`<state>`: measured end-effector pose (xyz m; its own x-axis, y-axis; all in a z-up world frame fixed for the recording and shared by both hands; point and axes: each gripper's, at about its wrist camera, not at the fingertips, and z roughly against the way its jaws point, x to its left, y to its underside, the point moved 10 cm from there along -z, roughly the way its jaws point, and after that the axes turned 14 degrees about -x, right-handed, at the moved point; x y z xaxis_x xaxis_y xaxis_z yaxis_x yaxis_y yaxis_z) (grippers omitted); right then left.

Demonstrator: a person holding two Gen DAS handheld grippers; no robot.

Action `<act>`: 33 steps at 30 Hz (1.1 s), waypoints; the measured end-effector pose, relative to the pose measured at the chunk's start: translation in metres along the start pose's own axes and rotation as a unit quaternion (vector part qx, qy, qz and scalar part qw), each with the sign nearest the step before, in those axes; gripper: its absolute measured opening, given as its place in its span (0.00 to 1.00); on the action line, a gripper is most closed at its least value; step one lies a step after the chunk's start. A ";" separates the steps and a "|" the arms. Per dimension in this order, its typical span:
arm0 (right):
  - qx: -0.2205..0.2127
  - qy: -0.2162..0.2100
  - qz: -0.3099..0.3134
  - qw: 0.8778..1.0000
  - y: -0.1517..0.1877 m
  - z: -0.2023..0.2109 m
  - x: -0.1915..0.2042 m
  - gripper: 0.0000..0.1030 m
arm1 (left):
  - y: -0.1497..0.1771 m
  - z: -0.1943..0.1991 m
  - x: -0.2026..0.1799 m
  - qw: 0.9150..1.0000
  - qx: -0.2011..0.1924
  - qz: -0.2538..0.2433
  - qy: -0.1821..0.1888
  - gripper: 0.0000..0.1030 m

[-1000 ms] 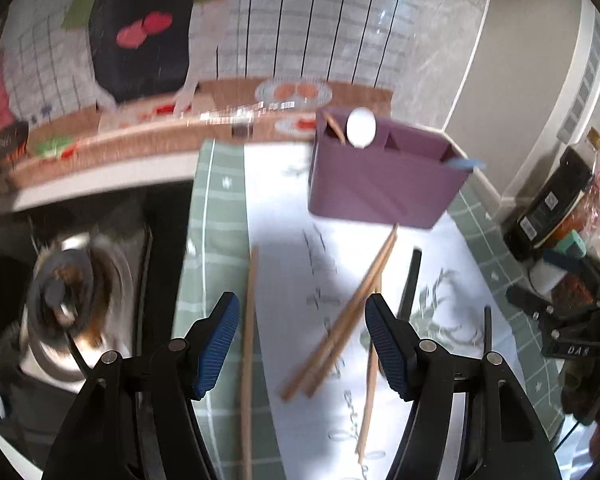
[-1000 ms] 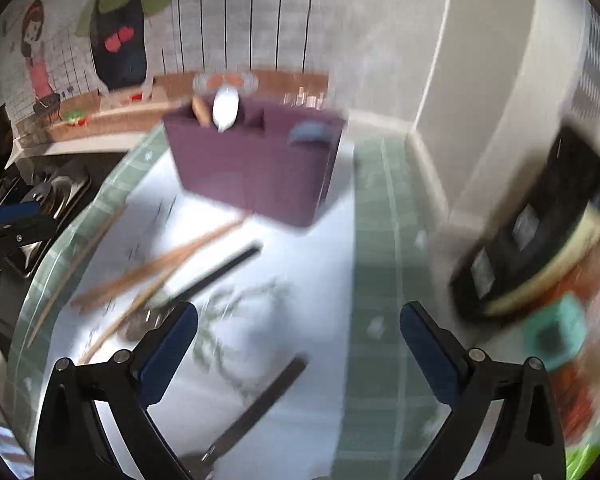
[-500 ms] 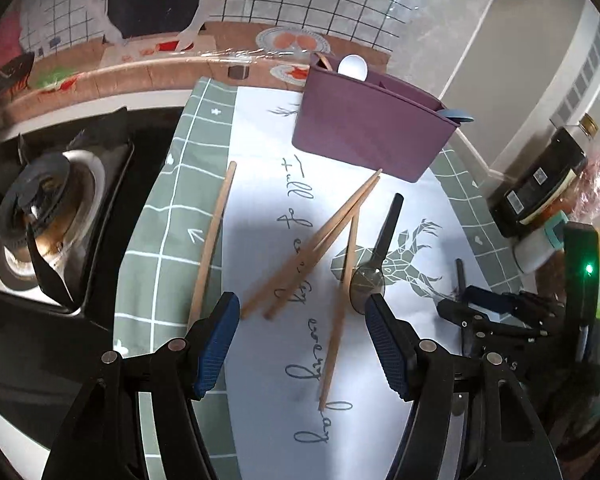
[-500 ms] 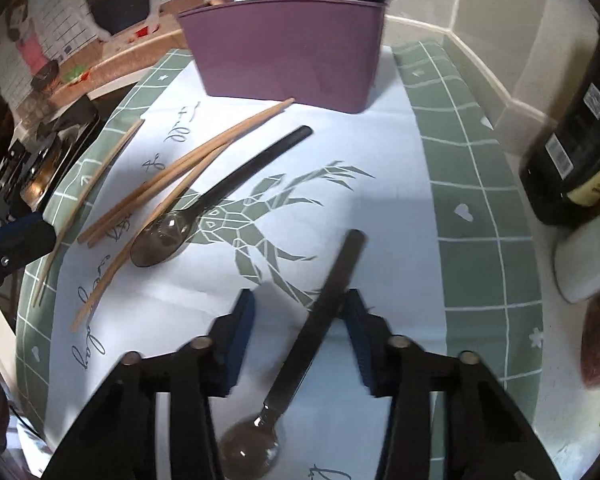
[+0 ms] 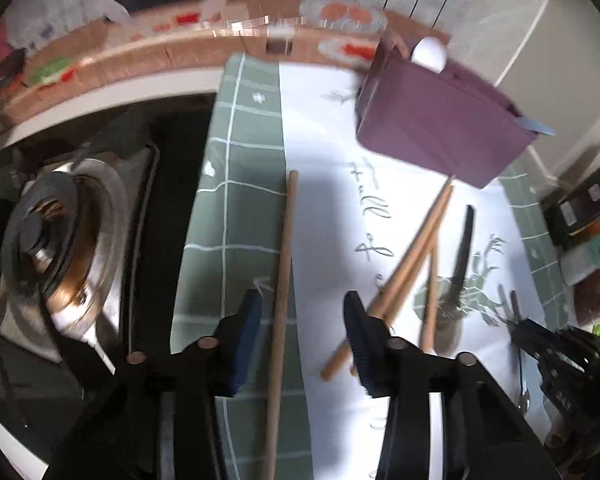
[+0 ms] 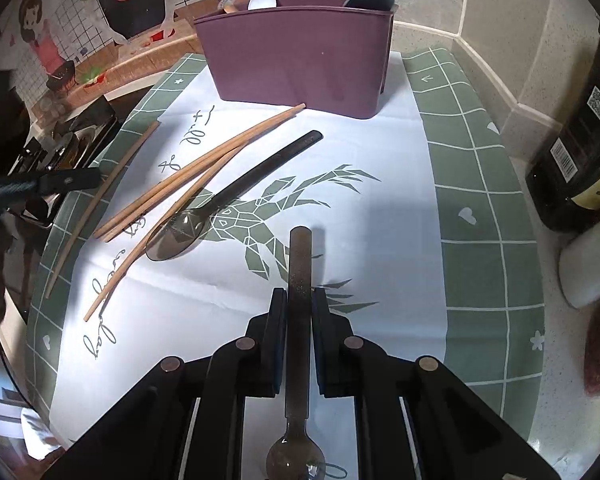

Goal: Organize utensils
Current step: 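Grasp a wooden chopstick with the left gripper while the right gripper grasps a long metal spoon, then carry the chopstick and spoon over the purple caddy and open both grippers to drop them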

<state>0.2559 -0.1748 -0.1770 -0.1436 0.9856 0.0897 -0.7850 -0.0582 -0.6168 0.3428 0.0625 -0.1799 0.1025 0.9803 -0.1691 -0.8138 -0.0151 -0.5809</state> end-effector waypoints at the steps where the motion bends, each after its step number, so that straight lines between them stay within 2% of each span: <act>1: -0.001 -0.001 0.001 1.000 0.000 0.000 0.001 0.11 | -0.002 -0.006 0.002 1.000 0.010 -0.001 -0.006 0.33; 4: -0.005 -0.004 -0.002 1.000 -0.002 0.003 -0.001 0.11 | -0.008 -0.020 0.002 0.999 0.035 -0.014 -0.014 0.25; 13: -0.011 -0.020 -0.026 0.999 -0.005 0.012 -0.011 0.11 | -0.014 -0.048 0.001 0.995 0.082 -0.036 -0.040 0.22; 14: -0.011 -0.025 -0.032 0.999 -0.005 0.013 -0.011 0.11 | -0.013 -0.050 0.001 0.995 0.085 -0.036 -0.040 0.21; 15: -0.012 -0.030 -0.038 0.999 -0.005 0.014 -0.011 0.11 | -0.014 -0.051 0.000 0.995 0.080 -0.037 -0.039 0.15; 18: -0.018 -0.038 -0.046 0.998 -0.009 0.020 -0.012 0.11 | -0.010 -0.049 -0.007 0.997 0.079 -0.019 -0.012 0.07; 23: -0.028 -0.032 -0.038 0.998 -0.017 0.027 -0.008 0.11 | 0.002 -0.025 -0.024 0.999 0.042 0.009 0.032 0.07; 26: -0.032 -0.031 -0.033 0.998 -0.021 0.030 -0.004 0.11 | 0.008 0.001 -0.041 0.996 0.005 0.031 0.082 0.07; 30: -0.040 -0.028 -0.018 0.999 -0.027 0.036 0.005 0.11 | 0.006 0.030 -0.050 0.993 -0.043 0.045 0.098 0.07; 33: -0.048 -0.030 -0.013 0.998 -0.032 0.042 0.010 0.11 | -0.002 0.054 -0.054 0.991 -0.083 0.041 0.093 0.07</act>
<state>0.2543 -0.1699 -0.1229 -0.1621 0.9751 0.1513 -0.7277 -0.0146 -0.6857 0.3078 0.0202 -0.1272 0.1562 0.9211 -0.3567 -0.7203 -0.1409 -0.6792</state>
